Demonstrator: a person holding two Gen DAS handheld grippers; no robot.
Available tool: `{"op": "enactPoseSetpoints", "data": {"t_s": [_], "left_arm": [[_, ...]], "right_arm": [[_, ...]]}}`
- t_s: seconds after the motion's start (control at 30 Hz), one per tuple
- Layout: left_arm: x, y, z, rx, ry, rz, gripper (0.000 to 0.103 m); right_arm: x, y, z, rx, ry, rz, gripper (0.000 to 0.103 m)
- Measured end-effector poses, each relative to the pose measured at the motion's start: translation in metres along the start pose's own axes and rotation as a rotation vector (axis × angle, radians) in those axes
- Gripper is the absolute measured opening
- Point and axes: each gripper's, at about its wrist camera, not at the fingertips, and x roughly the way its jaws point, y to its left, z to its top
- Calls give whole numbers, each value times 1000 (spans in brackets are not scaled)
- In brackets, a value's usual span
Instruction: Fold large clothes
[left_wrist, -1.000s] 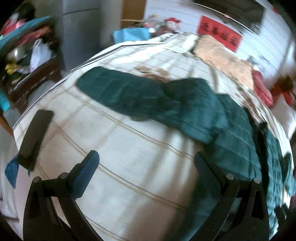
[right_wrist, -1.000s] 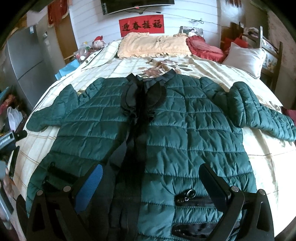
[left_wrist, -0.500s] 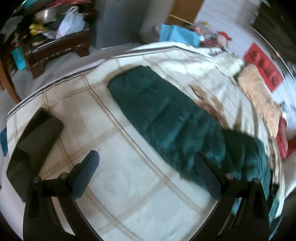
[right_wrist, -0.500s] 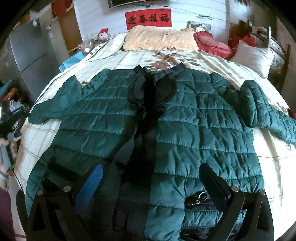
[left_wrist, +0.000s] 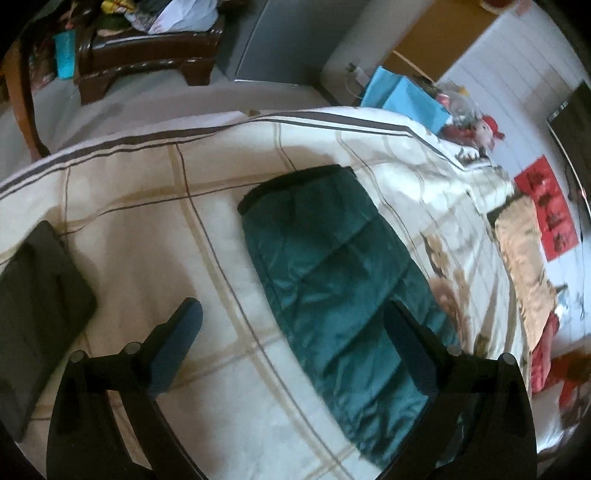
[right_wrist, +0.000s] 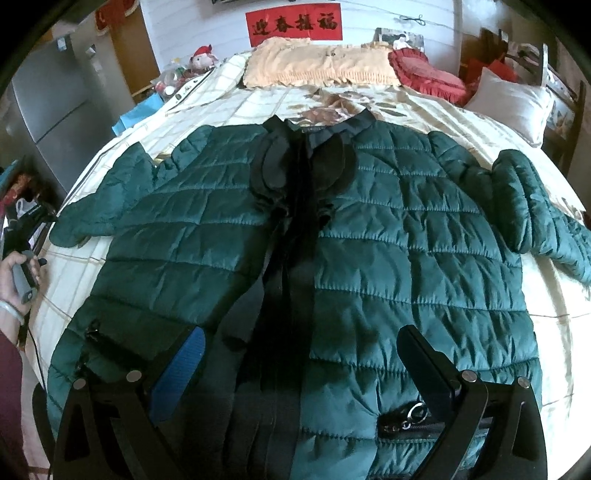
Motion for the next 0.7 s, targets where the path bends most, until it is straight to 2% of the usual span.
{"op": "enactPoseSetpoints", "data": {"t_s": [0.07, 0.17, 0.2, 0.3, 0.37, 0.4, 0.5, 0.7], "left_arm": [[1, -1, 2, -4, -28, -8, 97], [7, -6, 5, 19, -20, -14, 90], [9, -8, 6, 34, -23, -10, 85], [15, -15, 6, 71, -8, -36, 49], [17, -15, 8, 69, -18, -46, 37], [19, -13, 10, 59, -4, -68, 26], [17, -3, 12, 6, 13, -136, 16], [-13, -8, 10, 32, 13, -264, 11]], "right_arm": [[3, 0, 1, -3, 8, -3, 103], [6, 2, 2, -3, 14, -7, 103], [7, 1, 3, -2, 15, -6, 103], [10, 3, 4, 2, 21, -1, 103], [11, 5, 4, -7, 25, -2, 103], [11, 6, 3, -11, 24, -2, 103], [10, 7, 3, -17, 21, 1, 103], [8, 6, 2, -7, 17, 11, 103]]}}
